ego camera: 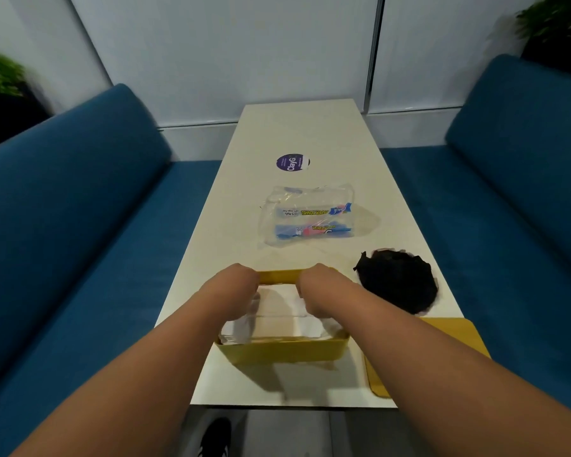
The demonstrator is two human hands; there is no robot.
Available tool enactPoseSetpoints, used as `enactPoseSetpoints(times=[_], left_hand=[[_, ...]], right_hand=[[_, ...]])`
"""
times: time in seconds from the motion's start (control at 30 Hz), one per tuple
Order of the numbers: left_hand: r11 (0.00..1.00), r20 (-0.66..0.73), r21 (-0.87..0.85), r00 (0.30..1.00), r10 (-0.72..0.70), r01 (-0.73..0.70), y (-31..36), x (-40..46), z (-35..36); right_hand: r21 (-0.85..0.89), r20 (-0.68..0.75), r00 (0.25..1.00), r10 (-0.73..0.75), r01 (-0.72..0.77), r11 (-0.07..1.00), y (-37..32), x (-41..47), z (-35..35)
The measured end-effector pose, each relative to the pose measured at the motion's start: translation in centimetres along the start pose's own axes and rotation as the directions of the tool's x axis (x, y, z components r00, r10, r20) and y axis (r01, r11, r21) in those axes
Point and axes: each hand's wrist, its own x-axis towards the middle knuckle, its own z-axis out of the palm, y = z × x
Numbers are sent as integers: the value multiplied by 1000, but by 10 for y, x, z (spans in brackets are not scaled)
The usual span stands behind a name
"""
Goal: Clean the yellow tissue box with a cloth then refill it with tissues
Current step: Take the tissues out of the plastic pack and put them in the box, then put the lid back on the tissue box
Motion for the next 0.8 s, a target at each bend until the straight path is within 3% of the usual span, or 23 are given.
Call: enactPoseSetpoints(times=[0.1, 0.2, 0.3, 0.43, 0.53, 0.63, 0.8], left_hand=[[999, -1, 38, 1000, 13, -13, 0, -3, -6], [999, -40, 36, 999, 19, -18, 7, -4, -18], [999, -109, 31, 993, 40, -37, 27, -5, -34], [993, -240, -83, 969, 60, -82, 75, -9, -42], [966, -336, -216, 939, 66, -145, 126, -15, -34], [938, -343, -298, 937, 70, -179, 177, -21, -15], [951, -150, -309, 988, -43, -6, 228, -14, 36]], right_hand=[[21, 34, 999, -40, 40, 999, 6, -7, -13], [239, -70, 996, -56, 71, 968, 20, -19, -26], [381, -174, 985, -2, 69, 922, 36, -31, -34], [437, -243, 964, 104, 14, 900, 63, -50, -33], [475, -283, 929, 237, -78, 877, 94, -71, -24], [482, -298, 873, 386, -212, 850, 129, -91, -6], [432, -192, 788, 585, -468, 771, 180, -124, 45]])
